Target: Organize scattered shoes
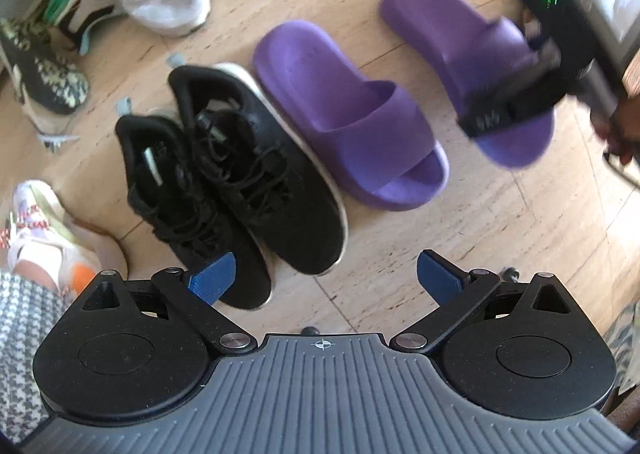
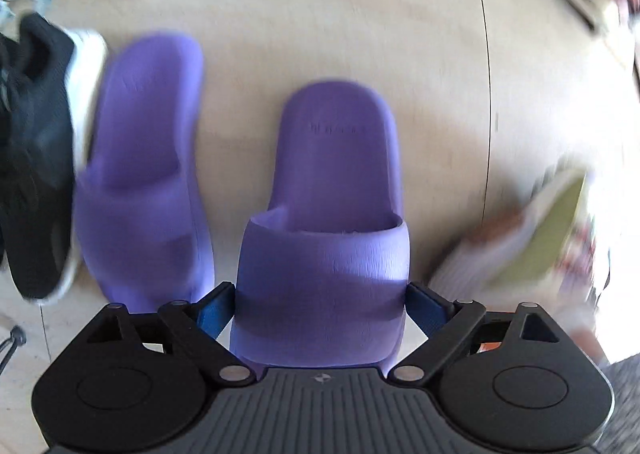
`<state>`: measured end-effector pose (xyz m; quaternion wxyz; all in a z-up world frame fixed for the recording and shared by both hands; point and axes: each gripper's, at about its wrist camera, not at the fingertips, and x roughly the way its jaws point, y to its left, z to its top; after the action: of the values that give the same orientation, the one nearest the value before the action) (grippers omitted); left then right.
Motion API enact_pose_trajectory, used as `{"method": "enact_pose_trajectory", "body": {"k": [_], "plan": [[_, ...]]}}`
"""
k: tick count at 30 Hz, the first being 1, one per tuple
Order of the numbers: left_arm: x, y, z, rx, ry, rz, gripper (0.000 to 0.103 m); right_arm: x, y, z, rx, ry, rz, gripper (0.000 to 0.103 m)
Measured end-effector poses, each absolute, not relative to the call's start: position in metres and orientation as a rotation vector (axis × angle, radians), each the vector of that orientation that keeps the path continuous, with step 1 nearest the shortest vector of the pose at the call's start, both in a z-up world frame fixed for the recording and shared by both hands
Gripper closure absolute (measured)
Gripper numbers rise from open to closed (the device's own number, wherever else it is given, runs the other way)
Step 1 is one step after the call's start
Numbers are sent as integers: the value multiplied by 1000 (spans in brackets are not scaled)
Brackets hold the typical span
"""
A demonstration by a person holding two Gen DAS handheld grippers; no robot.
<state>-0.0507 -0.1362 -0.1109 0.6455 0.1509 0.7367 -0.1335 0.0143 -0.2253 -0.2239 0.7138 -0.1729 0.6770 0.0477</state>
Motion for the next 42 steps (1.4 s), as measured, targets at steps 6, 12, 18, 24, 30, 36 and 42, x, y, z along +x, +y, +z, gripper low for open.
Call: {"method": "enact_pose_trajectory", "body": {"k": [6, 12, 18, 24, 30, 36, 42], "plan": [[-44, -123, -117, 313, 1697, -246, 3, 22, -209, -238, -350, 1587, 146, 11], [-37, -123, -110, 276, 1670, -244, 3, 48, -221, -219, -338, 1495, 6, 7], [-38, -128, -112, 286, 1684, -266, 3, 50, -270, -230, -87, 1614, -16, 12], [-38, -123, -119, 294, 1705, -239, 3, 25, -282, -268, 13, 1721, -88, 10], [-39, -120, -123, 292, 1721, -221, 3, 17, -292, -273, 110, 1742, -131, 9], [-39, -123, -121, 288, 1713, -221, 3, 7, -237, -276, -250, 1736, 51, 10], [-42, -125, -119, 304, 1703, -222, 3, -6, -218, -274, -361, 1729, 140, 13]]}}
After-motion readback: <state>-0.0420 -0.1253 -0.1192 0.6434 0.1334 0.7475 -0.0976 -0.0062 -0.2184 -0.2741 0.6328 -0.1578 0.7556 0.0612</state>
